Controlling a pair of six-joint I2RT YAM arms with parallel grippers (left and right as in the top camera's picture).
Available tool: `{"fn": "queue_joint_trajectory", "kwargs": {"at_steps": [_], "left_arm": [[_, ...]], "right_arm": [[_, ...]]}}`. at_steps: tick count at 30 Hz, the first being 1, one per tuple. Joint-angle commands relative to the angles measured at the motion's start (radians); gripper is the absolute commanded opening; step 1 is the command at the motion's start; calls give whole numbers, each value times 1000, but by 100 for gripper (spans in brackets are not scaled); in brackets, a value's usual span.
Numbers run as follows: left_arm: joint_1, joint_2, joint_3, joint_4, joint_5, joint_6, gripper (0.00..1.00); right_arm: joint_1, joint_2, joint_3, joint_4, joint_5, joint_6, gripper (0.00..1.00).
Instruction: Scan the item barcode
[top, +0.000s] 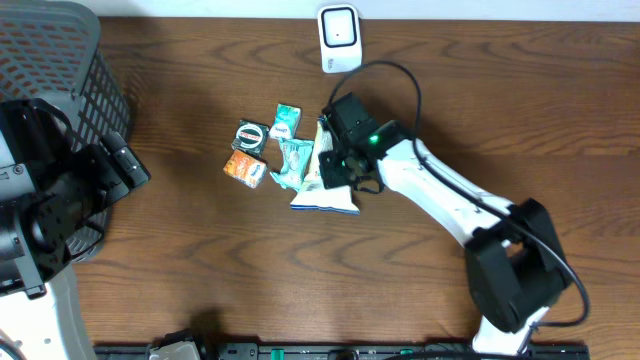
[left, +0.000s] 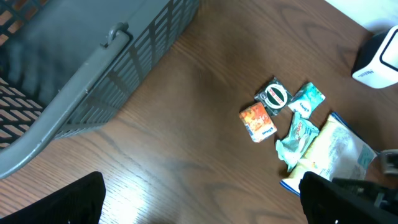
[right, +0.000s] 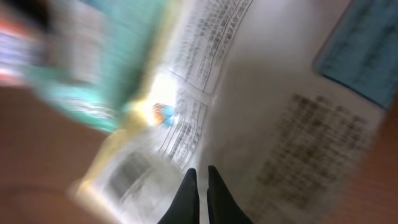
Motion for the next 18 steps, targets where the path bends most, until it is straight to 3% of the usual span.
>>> {"fn": "queue_joint_trajectory", "kwargs": {"at_steps": [1, 11, 16, 18], "left_arm": [[5, 0, -9, -3, -9, -2, 97], [5, 0, -9, -3, -9, -2, 98], [5, 0, -9, -3, -9, -2, 97], [5, 0, -9, -3, -9, -2, 98]], "right_arm": [[-1, 50, 5, -51, 151, 69, 1], [-18, 89, 27, -72, 188, 47, 1], [-60, 37, 146, -184, 175, 6, 1], [-69, 19, 192, -235, 152, -21, 6]]}}
